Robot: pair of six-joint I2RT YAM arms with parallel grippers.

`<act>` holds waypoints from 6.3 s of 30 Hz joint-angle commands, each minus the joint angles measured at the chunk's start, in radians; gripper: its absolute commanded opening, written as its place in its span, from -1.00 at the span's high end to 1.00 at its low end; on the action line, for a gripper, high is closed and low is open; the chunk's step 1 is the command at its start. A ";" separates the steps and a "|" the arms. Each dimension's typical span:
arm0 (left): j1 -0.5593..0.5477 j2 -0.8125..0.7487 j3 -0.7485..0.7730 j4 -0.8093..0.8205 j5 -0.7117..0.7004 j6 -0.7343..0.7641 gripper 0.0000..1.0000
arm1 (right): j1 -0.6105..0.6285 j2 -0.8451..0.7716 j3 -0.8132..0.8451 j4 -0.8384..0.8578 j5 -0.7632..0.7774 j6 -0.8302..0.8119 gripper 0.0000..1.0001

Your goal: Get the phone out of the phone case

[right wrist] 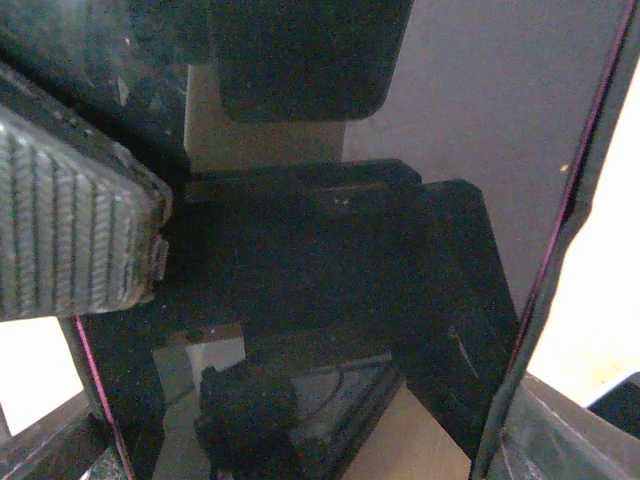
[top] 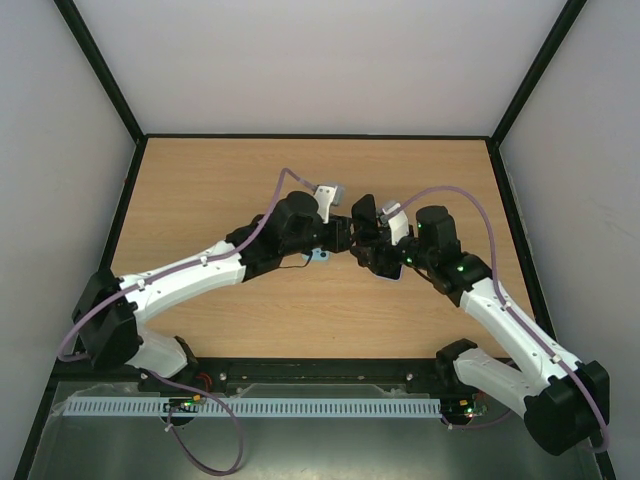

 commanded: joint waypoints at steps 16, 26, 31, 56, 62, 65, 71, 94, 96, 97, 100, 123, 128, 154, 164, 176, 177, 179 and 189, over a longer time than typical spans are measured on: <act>-0.014 0.140 0.115 0.061 -0.007 -0.007 0.53 | 0.008 -0.018 -0.010 0.051 0.117 -0.016 -0.01; 0.016 0.070 0.141 -0.042 0.012 0.097 0.95 | 0.008 -0.038 0.026 -0.003 0.099 -0.037 -0.71; 0.117 -0.039 0.110 -0.126 0.219 0.209 0.95 | 0.008 -0.057 0.139 -0.173 -0.042 -0.105 -0.95; 0.280 -0.264 -0.140 -0.013 1.002 0.474 0.95 | 0.008 0.036 0.182 -0.579 -0.501 -0.692 -0.25; 0.281 -0.289 -0.162 0.045 0.970 0.418 0.95 | 0.009 0.034 0.142 -0.528 -0.495 -0.670 -0.17; 0.281 -0.289 -0.170 0.091 0.959 0.369 0.95 | 0.009 0.036 0.136 -0.527 -0.492 -0.683 -0.16; 0.280 -0.278 -0.177 0.120 0.965 0.345 0.95 | 0.009 0.030 0.133 -0.537 -0.511 -0.694 -0.15; 0.275 -0.256 -0.221 0.250 0.992 0.243 0.95 | 0.011 0.042 0.196 -0.717 -0.641 -0.835 0.20; 0.273 -0.255 -0.221 0.248 0.992 0.242 0.95 | 0.011 0.036 0.201 -0.705 -0.646 -0.813 0.23; 0.272 -0.254 -0.222 0.248 0.992 0.242 0.95 | 0.011 0.032 0.201 -0.687 -0.644 -0.795 0.24; 0.267 -0.250 -0.221 0.248 0.990 0.242 0.95 | 0.011 0.030 0.197 -0.642 -0.639 -0.746 0.14; 0.230 -0.226 -0.204 0.280 1.053 0.102 0.95 | 0.014 0.027 0.143 -0.575 -0.584 -0.861 0.68; 0.198 -0.233 -0.212 0.345 1.081 0.006 0.95 | 0.013 0.004 0.122 -0.532 -0.534 -0.878 0.60; 0.184 -0.254 -0.135 0.207 1.207 0.027 0.95 | 0.012 -0.062 0.173 -0.545 -0.339 -0.929 0.27; 0.186 -0.245 -0.115 0.210 1.209 0.006 0.95 | 0.012 -0.086 0.158 -0.433 -0.239 -0.846 0.24; 0.298 -0.338 -0.227 0.353 0.934 -0.036 0.95 | 0.012 -0.136 0.164 -0.529 -0.514 -0.665 -0.20; 0.298 -0.336 -0.232 0.369 0.919 -0.045 0.95 | 0.013 -0.134 0.161 -0.519 -0.532 -0.642 -0.20; 0.298 -0.329 -0.246 0.429 0.909 -0.079 0.95 | 0.013 -0.123 0.165 -0.505 -0.557 -0.612 -0.20; 0.284 -0.296 -0.249 0.511 0.960 -0.136 0.95 | 0.013 -0.054 0.267 -0.591 -0.623 -0.698 0.21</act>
